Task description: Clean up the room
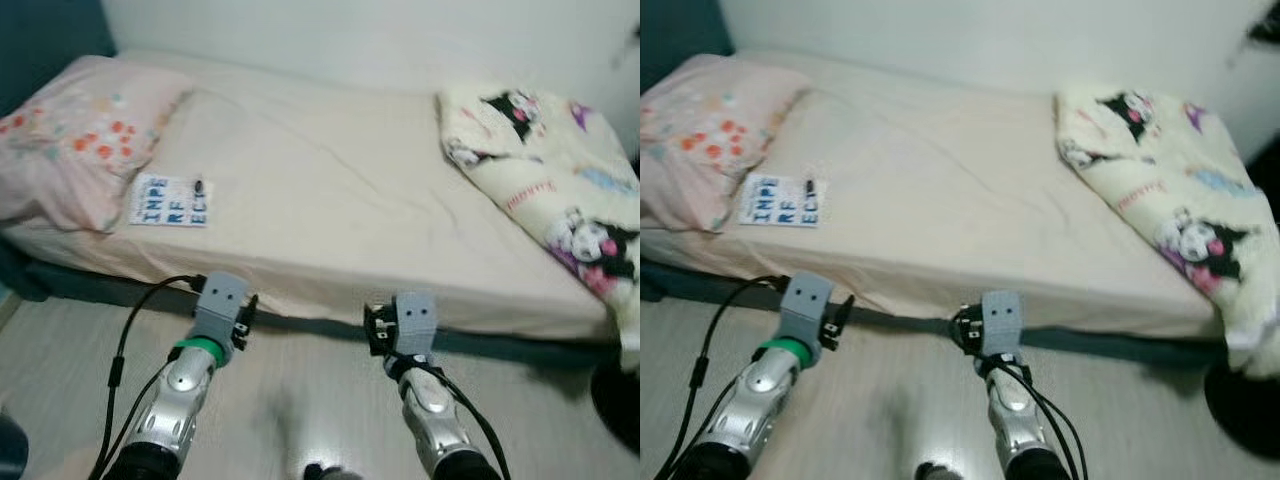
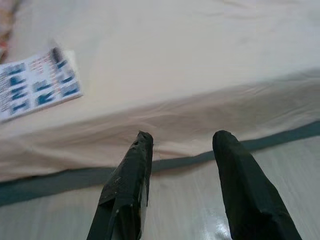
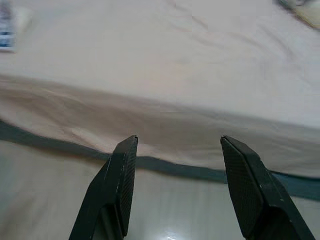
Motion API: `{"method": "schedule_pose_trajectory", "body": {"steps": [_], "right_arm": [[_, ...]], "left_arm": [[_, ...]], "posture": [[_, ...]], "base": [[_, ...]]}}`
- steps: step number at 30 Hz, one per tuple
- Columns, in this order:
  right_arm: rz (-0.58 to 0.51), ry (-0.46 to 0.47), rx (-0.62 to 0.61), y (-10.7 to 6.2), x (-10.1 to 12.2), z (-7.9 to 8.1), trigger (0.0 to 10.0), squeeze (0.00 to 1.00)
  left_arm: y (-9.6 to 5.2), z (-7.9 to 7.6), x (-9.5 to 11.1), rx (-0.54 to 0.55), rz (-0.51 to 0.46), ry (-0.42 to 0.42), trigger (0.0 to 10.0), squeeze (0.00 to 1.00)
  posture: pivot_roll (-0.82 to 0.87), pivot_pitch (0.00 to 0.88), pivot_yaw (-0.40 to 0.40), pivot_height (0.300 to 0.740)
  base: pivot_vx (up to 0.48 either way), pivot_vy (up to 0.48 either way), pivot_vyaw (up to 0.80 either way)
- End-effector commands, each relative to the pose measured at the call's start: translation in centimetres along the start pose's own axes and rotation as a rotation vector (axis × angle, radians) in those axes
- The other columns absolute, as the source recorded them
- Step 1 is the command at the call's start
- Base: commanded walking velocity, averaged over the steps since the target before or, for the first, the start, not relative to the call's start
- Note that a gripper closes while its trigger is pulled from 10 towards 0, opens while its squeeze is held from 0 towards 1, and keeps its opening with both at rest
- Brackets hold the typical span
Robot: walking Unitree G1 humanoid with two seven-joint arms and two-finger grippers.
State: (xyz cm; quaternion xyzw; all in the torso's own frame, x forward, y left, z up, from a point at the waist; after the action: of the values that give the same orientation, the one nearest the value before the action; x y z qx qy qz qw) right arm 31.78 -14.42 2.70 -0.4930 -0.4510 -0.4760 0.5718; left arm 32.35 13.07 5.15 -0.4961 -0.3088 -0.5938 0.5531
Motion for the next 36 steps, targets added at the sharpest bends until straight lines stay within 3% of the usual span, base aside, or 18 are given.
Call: {"method": "schedule_pose_trajectory", "body": {"steps": [1,9,36], "right_arm": [[0.017,0.007,-0.021,-0.18,-0.37,-0.5,10.0,0.0],[0.008,0.005,-0.022,-0.16,-0.22,-0.59,10.0,0.0],[0.013,0.005,-0.027,-0.36,-0.46,-0.75,10.0,0.0]], "left_arm": [[-0.16,-0.66,-0.49,-0.019,0.022,-0.001,10.0,0.0],[-0.39,-0.54,-0.48,-0.022,0.011,0.021,10.0,0.0],[-0.34,-0.71,-0.4,-0.028,0.01,0.017,10.0,0.0]], "posture": [[0.04,0.055,0.021,0.74],[0.04,0.06,0.02,0.74],[0.03,0.062,0.023,0.74]], "base": [[0.0,0.0,-0.56],[0.0,0.0,0.0],[0.0,-0.307,0.0]]}}
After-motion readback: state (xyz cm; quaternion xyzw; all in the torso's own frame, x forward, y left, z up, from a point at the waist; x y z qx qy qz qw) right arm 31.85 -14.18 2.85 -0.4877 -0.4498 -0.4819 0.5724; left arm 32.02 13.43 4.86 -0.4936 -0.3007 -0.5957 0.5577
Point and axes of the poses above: a point about 5 cm out from each wrist's last joint towards the gripper, its own y axis pointing out of the wrist towards the gripper, its own x axis along the axis of the wrist's last joint, z = x × y, the point moved 2 cm from there along y, pointing out of the wrist towards the gripper, and after that the axes turned 9 degrees about y, right-handed, at the moved point
